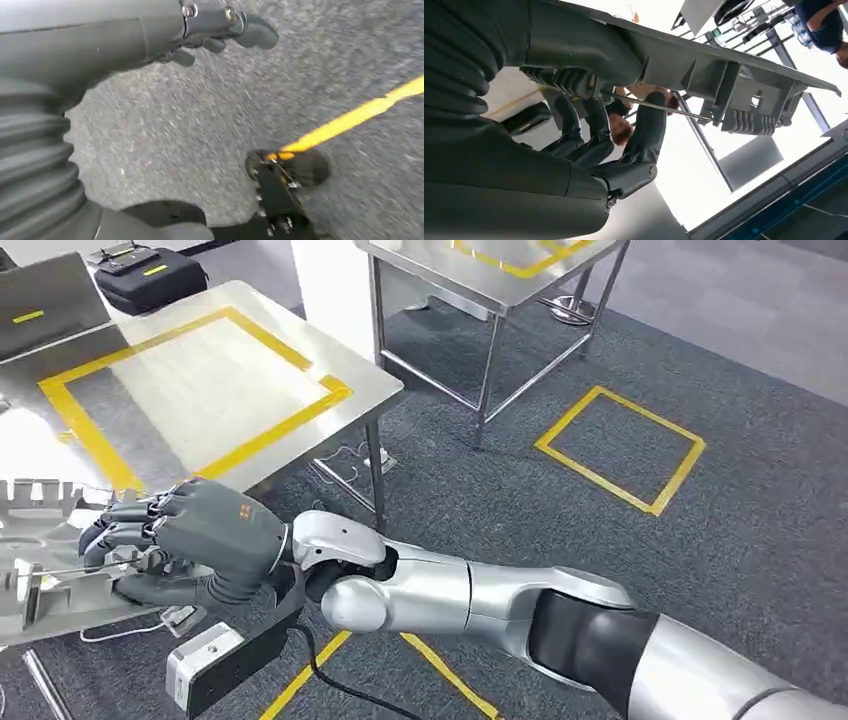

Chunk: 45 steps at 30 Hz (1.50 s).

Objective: Take the parts from the cabinet and place them on the table.

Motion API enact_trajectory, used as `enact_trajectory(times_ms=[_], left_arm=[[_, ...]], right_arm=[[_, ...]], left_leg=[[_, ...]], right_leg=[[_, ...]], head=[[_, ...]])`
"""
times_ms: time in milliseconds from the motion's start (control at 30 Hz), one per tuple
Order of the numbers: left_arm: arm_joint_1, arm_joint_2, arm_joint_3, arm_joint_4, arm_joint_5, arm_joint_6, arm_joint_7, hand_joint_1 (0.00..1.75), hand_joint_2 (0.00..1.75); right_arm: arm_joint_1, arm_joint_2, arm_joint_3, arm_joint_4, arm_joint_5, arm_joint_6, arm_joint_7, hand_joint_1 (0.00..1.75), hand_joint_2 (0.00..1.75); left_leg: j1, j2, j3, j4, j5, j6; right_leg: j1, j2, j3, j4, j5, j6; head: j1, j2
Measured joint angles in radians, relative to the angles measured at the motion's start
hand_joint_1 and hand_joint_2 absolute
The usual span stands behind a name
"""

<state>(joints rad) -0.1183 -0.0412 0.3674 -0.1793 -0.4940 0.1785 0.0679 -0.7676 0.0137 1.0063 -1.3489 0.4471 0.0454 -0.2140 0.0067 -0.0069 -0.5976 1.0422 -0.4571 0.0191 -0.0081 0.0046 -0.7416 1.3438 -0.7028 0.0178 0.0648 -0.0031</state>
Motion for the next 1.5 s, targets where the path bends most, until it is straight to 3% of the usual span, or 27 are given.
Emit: enact_trajectory(times_ms=[33,67,100,167,233,300,400,433,467,567,600,633,700,733,767,867,933,1000,1067,1200,1233,1300,1367,1400,1433,1467,1500], left_arm=[[0.000,-0.004,0.000,0.000,-0.004,0.000,-0.010,0.00,1.75],[0.001,-0.006,0.000,0.000,-0.004,0.000,-0.010,0.00,1.75],[0.003,-0.009,0.001,0.004,-0.004,0.001,-0.011,0.00,1.75],[-0.001,-0.009,0.003,0.002,-0.004,0.002,-0.016,0.00,1.75],[0.000,-0.007,0.004,0.002,-0.004,0.002,-0.019,0.00,1.75],[-0.005,-0.005,0.005,0.001,-0.004,0.002,-0.021,0.00,1.75],[-0.005,-0.004,0.005,0.001,-0.004,0.002,-0.023,0.00,1.75],[-0.004,-0.003,0.005,0.001,-0.004,0.000,-0.024,0.00,1.75],[-0.003,-0.003,0.005,0.001,-0.004,0.000,-0.025,0.00,1.75],[-0.004,-0.002,0.005,0.001,-0.005,-0.001,-0.025,0.00,1.75],[-0.004,-0.003,0.005,0.003,-0.005,-0.001,-0.024,0.00,1.75],[-0.007,-0.003,0.005,0.003,-0.005,-0.001,-0.024,0.00,1.75],[-0.004,-0.003,0.006,0.003,-0.005,-0.001,-0.023,0.00,1.75],[-0.003,-0.005,0.006,0.003,-0.005,-0.001,-0.023,0.00,1.75],[-0.004,-0.005,0.006,0.003,-0.005,-0.001,-0.023,0.00,1.75],[-0.006,-0.003,0.006,0.002,-0.005,-0.001,-0.023,0.00,1.75],[-0.005,-0.004,0.006,0.002,-0.005,-0.001,-0.023,0.00,1.75],[-0.005,-0.004,0.006,0.002,-0.005,-0.001,-0.023,0.00,1.75],[-0.005,-0.004,0.007,0.002,-0.005,0.000,-0.023,0.00,1.75],[-0.005,-0.001,0.007,0.002,-0.009,-0.001,-0.027,0.00,1.75],[-0.005,-0.001,0.007,0.002,-0.009,-0.001,-0.027,0.00,1.75],[-0.005,0.000,0.008,0.002,-0.011,0.000,-0.028,0.00,1.75],[-0.004,0.000,0.008,0.002,-0.012,-0.001,-0.028,0.00,1.75],[-0.002,0.000,0.009,0.002,-0.012,0.000,-0.028,0.00,1.75],[-0.002,0.001,0.009,0.002,-0.012,0.000,-0.027,0.00,1.75],[-0.002,0.001,0.010,0.002,-0.013,0.000,-0.027,0.00,1.75],[-0.003,0.001,0.010,0.002,-0.013,0.000,-0.027,0.00,1.75]], right_arm=[[0.000,-0.003,0.000,0.000,0.000,0.000,0.001,1.75,1.75],[0.000,-0.004,0.000,0.000,0.000,0.000,0.001,1.75,1.75],[0.001,-0.006,0.000,0.002,0.000,0.000,0.001,1.75,1.75],[0.000,-0.008,0.000,0.002,0.000,-0.001,0.003,1.75,1.75],[-0.001,-0.007,0.000,0.002,0.000,0.000,0.002,1.75,1.75],[-0.002,-0.006,0.000,0.001,0.000,0.000,0.003,1.75,1.75],[-0.002,-0.005,0.001,0.001,0.003,-0.003,0.003,1.75,1.75],[-0.001,-0.005,0.001,0.001,0.005,-0.005,0.003,1.75,1.75],[-0.001,-0.005,0.002,0.001,0.010,-0.007,0.003,1.75,1.75],[-0.001,-0.005,0.003,0.001,0.013,-0.008,0.003,1.75,1.75],[-0.001,-0.005,0.004,0.002,0.013,-0.008,0.003,1.75,1.75],[-0.001,-0.006,0.005,0.001,0.013,-0.009,0.003,1.75,1.75],[0.000,-0.006,0.006,0.001,0.014,-0.009,0.003,1.75,1.75],[0.000,-0.006,0.006,0.001,0.013,-0.009,0.003,1.75,1.75],[0.000,-0.006,0.006,0.001,0.013,-0.010,0.003,1.75,1.75],[0.000,-0.007,0.006,0.001,0.014,-0.010,0.002,1.75,1.75],[-0.002,-0.007,0.006,0.001,0.023,-0.012,-0.002,1.75,1.75],[-0.002,-0.007,0.008,0.001,0.028,-0.015,-0.003,1.75,1.75],[-0.002,-0.007,0.008,0.001,0.031,-0.015,-0.003,1.75,1.75],[-0.002,-0.006,0.009,0.001,0.034,-0.016,-0.005,1.75,1.75],[-0.003,-0.006,0.009,0.001,0.035,-0.016,-0.005,1.75,1.75],[-0.005,-0.006,0.009,0.001,0.035,-0.018,-0.007,1.75,1.75],[-0.002,-0.006,0.010,0.001,0.037,-0.019,-0.007,1.75,1.75],[0.000,-0.007,0.011,0.001,0.038,-0.019,-0.007,1.75,1.75],[0.001,-0.007,0.013,0.001,0.038,-0.019,-0.007,1.75,1.75],[0.001,-0.007,0.015,0.001,0.038,-0.019,-0.007,1.75,1.75],[0.001,-0.007,0.014,0.001,0.038,-0.019,-0.007,1.75,1.75]], left_leg=[[-0.004,-0.012,0.050,0.000,-0.041,-0.003],[-0.004,-0.013,0.060,-0.002,-0.054,-0.004],[-0.009,-0.017,0.068,0.004,-0.067,-0.008],[-0.014,-0.024,0.075,-0.004,-0.091,-0.015],[-0.019,-0.025,0.082,0.032,-0.074,-0.027],[-0.017,-0.010,0.044,0.108,-0.081,-0.037],[-0.004,-0.002,-0.063,0.265,-0.190,-0.058],[-0.002,-0.002,-0.084,0.281,-0.206,-0.061],[0.000,-0.001,-0.088,0.259,-0.185,-0.062],[0.005,0.000,-0.020,0.032,0.002,-0.067],[0.003,-0.003,-0.016,0.011,0.000,-0.067],[-0.002,0.002,-0.020,-0.002,-0.024,-0.050],[0.002,0.001,-0.012,-0.003,-0.001,-0.037],[0.002,0.000,-0.012,-0.005,0.004,-0.043],[0.002,-0.002,-0.012,-0.005,0.003,-0.042],[-0.001,-0.006,-0.011,-0.005,0.001,-0.035],[-0.004,-0.006,-0.012,-0.003,-0.001,-0.028],[-0.006,-0.006,-0.012,-0.002,-0.002,-0.021],[-0.010,-0.006,-0.012,-0.001,-0.004,-0.015],[-0.013,-0.009,-0.011,-0.003,-0.003,-0.003],[-0.004,-0.010,-0.003,-0.013,0.003,0.005],[-0.002,-0.012,0.001,-0.015,0.004,0.009],[-0.003,-0.018,-0.001,-0.014,0.004,0.009],[-0.003,-0.022,-0.002,-0.013,0.004,0.009],[-0.002,-0.029,-0.001,-0.013,0.004,0.007],[-0.002,-0.036,-0.001,-0.012,0.004,0.005],[-0.001,-0.047,-0.001,-0.010,0.003,0.001]], right_leg=[[0.021,0.001,-0.010,-0.153,0.068,-0.028],[0.029,0.001,-0.006,-0.230,0.191,-0.045],[0.041,0.005,-0.010,-0.301,0.307,-0.054],[0.035,0.017,0.011,-0.319,0.361,-0.051],[0.027,0.014,0.032,-0.320,0.351,-0.058],[0.020,0.012,0.052,-0.324,0.340,-0.069],[0.018,0.012,0.069,-0.323,0.318,-0.071],[0.016,0.014,0.074,-0.321,0.312,-0.070],[0.014,0.016,0.080,-0.318,0.305,-0.067],[0.007,0.017,0.103,-0.307,0.280,-0.054],[0.009,0.018,0.106,-0.307,0.276,-0.048],[0.010,0.019,0.099,-0.305,0.278,-0.043],[0.011,0.019,0.101,-0.304,0.269,-0.034],[0.017,0.017,0.102,-0.304,0.267,-0.059],[0.017,0.018,0.102,-0.304,0.272,-0.074],[0.018,0.016,0.108,-0.312,0.272,-0.073],[0.017,0.015,0.112,-0.320,0.276,-0.066],[0.012,0.015,0.115,-0.325,0.276,-0.038],[0.006,0.015,0.116,-0.326,0.275,-0.019],[-0.001,0.010,0.119,-0.329,0.274,0.000],[0.002,0.008,0.118,-0.322,0.268,0.005],[0.001,0.005,0.081,-0.232,0.210,0.006],[-0.002,0.004,0.003,-0.068,0.137,0.006],[-0.002,0.004,-0.027,-0.009,0.122,0.006],[-0.002,0.004,-0.032,-0.003,0.133,0.004],[-0.003,0.004,-0.013,-0.045,0.163,0.002],[-0.003,0.006,0.029,-0.123,0.207,-0.001]], head=[[0.002,0.000],[0.002,0.000],[-0.004,0.000],[-0.002,0.000],[-0.003,0.000],[-0.002,0.000],[-0.002,0.000],[-0.003,0.000],[-0.003,0.000],[-0.003,0.000],[-0.005,0.000],[-0.012,0.000],[-0.007,0.000],[-0.007,0.000],[-0.006,0.000],[-0.006,0.000],[-0.006,0.000],[-0.006,0.000],[-0.006,0.000],[-0.006,0.000],[-0.006,0.000],[-0.001,0.000],[0.000,0.000],[0.000,0.000],[0.000,0.000],[0.000,0.000],[0.000,0.000]])
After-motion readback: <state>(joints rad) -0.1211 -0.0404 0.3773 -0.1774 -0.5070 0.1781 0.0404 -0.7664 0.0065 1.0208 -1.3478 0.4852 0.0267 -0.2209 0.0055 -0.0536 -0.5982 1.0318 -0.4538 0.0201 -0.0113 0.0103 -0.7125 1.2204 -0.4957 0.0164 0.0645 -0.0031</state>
